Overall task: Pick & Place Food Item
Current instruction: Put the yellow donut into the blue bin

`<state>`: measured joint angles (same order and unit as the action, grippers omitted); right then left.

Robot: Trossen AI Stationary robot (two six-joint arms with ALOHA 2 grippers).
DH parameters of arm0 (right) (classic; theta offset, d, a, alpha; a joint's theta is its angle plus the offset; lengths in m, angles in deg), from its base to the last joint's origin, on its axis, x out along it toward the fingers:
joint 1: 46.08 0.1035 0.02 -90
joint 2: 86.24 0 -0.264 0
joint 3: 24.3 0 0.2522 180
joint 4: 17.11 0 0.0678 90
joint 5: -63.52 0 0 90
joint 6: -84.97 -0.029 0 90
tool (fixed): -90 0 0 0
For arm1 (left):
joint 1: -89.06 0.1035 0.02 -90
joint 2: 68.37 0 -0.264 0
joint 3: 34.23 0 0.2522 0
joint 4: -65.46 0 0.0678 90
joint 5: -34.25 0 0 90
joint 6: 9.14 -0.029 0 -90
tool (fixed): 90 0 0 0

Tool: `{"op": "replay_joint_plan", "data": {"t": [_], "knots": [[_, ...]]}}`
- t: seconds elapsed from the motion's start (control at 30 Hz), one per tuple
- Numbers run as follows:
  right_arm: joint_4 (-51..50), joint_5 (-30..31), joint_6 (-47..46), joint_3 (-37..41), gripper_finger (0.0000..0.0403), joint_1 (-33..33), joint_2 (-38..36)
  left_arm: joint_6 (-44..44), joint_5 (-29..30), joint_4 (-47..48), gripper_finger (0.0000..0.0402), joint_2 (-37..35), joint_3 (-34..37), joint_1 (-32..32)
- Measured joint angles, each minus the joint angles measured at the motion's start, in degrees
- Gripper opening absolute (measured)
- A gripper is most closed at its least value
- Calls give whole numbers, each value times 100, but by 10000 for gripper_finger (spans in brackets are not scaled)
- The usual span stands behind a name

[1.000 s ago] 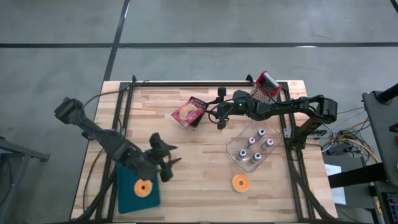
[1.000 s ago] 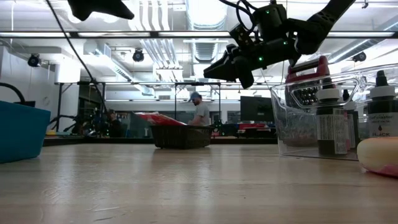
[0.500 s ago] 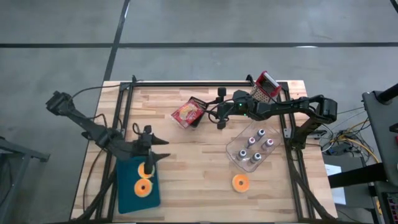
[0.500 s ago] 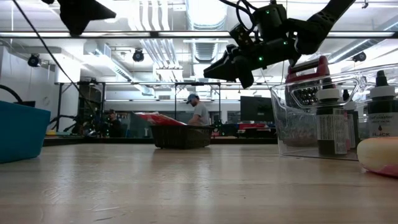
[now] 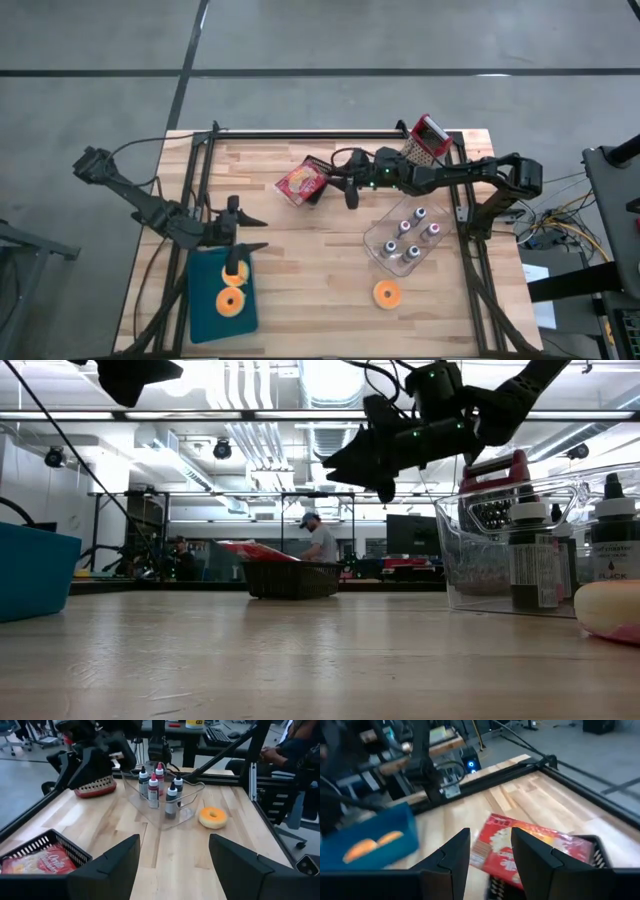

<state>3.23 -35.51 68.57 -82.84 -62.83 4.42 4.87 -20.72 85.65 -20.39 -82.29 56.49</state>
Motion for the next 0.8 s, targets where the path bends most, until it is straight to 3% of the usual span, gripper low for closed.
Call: {"op": "replay_joint_plan", "data": {"t": [0.13, 0.27, 0.43, 0.57, 0.8], "knots": [[32, -25, -608, -68, 139, 23, -254, -34, 4, 1, 243, 0, 0, 0], [-201, -26, -492, -261, 139, 253, -779, -34, 7, 1, 243, -1, 0, 0], [-2078, 119, -788, -899, 139, 858, -1555, -34, 7, 2, 243, -1, 0, 0], [-4315, 1285, -1261, -1678, 139, 1688, -1881, -24, 7, 3, 243, -1, 0, 0], [-8496, 4055, -4369, -3368, 139, 3575, -1810, 371, 9, 1, 243, 0, 0, 0]]}}
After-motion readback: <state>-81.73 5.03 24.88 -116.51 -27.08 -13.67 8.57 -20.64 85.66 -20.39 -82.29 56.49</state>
